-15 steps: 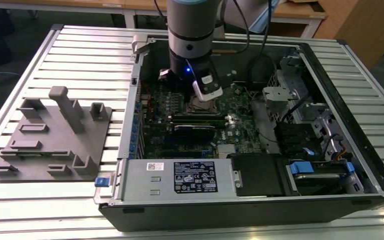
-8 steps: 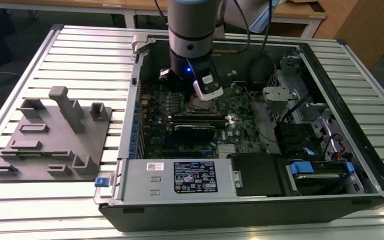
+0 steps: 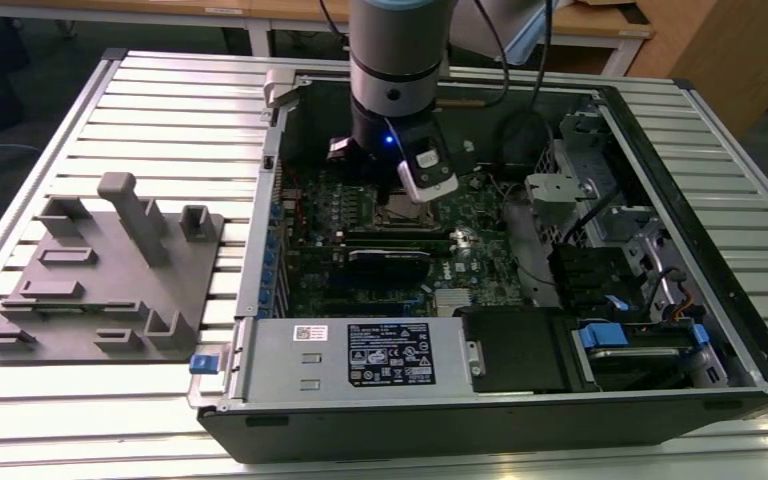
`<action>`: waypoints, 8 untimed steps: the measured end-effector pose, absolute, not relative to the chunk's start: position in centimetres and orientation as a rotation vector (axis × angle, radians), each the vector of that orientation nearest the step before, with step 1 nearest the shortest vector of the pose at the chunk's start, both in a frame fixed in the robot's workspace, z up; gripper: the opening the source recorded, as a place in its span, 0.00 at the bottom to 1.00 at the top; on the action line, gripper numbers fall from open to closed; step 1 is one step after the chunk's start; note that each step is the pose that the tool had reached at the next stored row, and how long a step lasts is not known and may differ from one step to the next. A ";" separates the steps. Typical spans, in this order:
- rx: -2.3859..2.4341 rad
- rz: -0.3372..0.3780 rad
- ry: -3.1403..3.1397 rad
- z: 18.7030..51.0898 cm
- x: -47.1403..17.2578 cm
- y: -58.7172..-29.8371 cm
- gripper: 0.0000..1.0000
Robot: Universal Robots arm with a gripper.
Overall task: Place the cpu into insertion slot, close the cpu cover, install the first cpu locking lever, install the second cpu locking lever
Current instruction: 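Install the second cpu locking lever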
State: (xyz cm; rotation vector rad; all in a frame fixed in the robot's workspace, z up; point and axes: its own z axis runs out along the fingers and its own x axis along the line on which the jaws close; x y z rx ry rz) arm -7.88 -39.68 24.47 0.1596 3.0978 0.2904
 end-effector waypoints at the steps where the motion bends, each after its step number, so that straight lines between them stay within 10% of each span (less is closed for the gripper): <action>1: 0.160 0.290 3.098 24.5 -7.7 -39.7 0.11; 8: 0.160 0.289 3.099 24.5 -7.2 -39.8 0.11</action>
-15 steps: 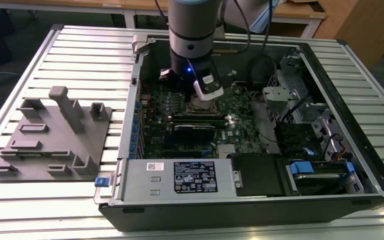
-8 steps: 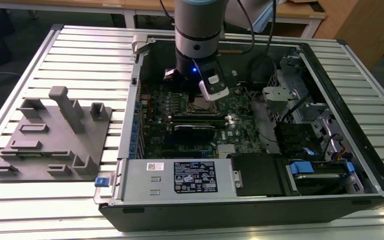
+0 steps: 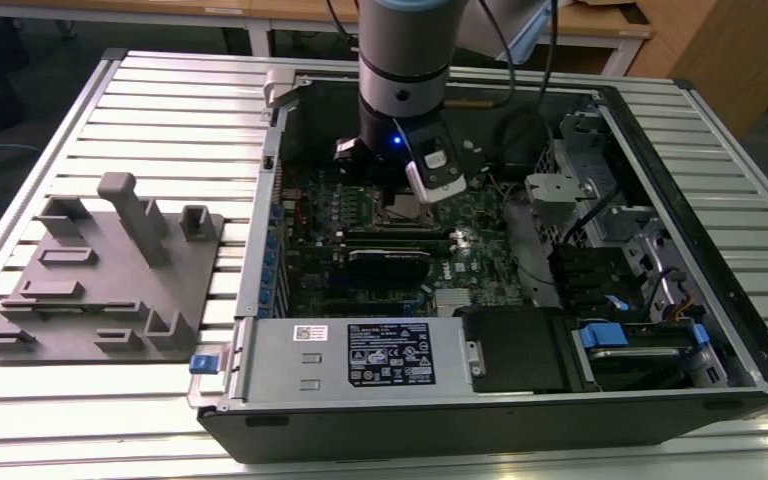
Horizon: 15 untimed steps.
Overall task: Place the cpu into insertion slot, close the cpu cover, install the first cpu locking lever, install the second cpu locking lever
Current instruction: 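Install the second cpu locking lever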
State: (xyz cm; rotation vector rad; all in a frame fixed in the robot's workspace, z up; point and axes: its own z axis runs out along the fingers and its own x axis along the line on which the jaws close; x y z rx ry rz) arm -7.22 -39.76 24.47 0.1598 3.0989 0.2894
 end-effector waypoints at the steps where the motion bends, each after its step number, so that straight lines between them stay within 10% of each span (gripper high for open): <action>1: 0.160 0.289 3.099 24.5 -7.2 -39.8 0.11; 15: 0.160 0.289 3.099 24.2 -7.1 -40.3 0.11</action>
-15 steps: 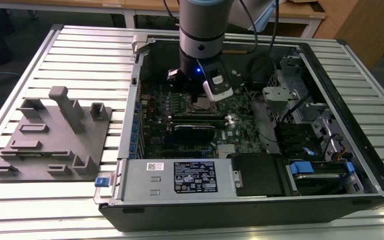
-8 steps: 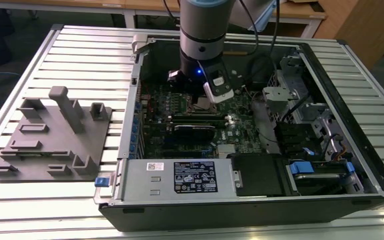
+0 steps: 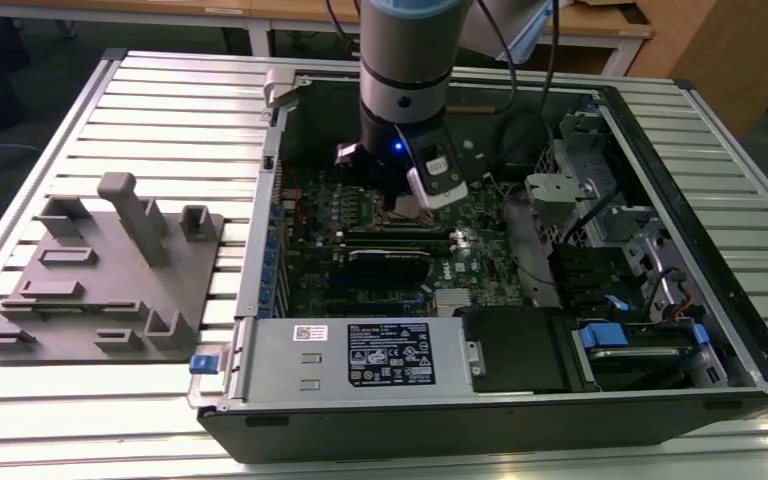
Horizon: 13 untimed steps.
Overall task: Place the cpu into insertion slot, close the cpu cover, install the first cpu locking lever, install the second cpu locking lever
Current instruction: 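Install the second cpu locking lever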
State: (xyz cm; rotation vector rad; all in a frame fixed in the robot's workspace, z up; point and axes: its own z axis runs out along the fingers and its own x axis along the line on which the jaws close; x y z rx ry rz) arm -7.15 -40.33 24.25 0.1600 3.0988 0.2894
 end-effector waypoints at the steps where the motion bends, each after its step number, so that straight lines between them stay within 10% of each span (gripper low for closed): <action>1: 0.160 0.289 3.099 24.2 -7.1 -40.3 0.11; 13: 0.169 0.288 3.098 23.8 -7.6 -40.5 0.11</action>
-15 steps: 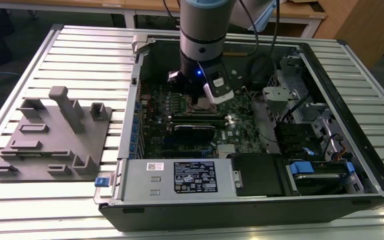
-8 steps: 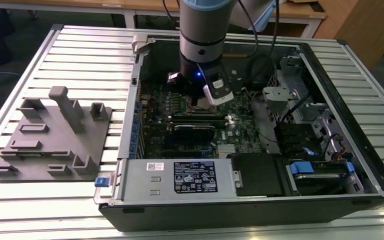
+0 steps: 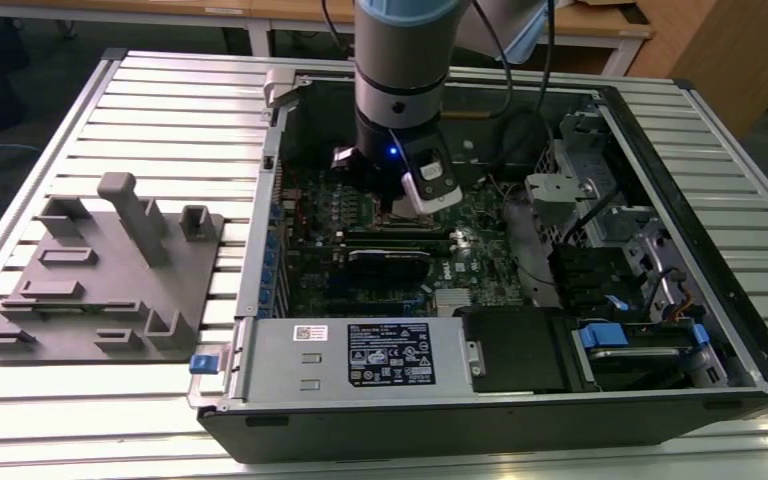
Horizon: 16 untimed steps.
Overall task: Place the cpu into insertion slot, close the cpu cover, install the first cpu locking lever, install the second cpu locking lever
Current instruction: 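Install the second cpu locking lever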
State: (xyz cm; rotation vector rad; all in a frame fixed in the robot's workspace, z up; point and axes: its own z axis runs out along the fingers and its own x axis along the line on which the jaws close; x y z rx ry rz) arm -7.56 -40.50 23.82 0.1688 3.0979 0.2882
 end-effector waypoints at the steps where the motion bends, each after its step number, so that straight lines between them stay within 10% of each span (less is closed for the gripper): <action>1: 0.171 0.288 3.098 23.8 -7.6 -40.6 0.11; 16: 0.199 0.287 3.094 23.3 -7.6 -40.9 0.11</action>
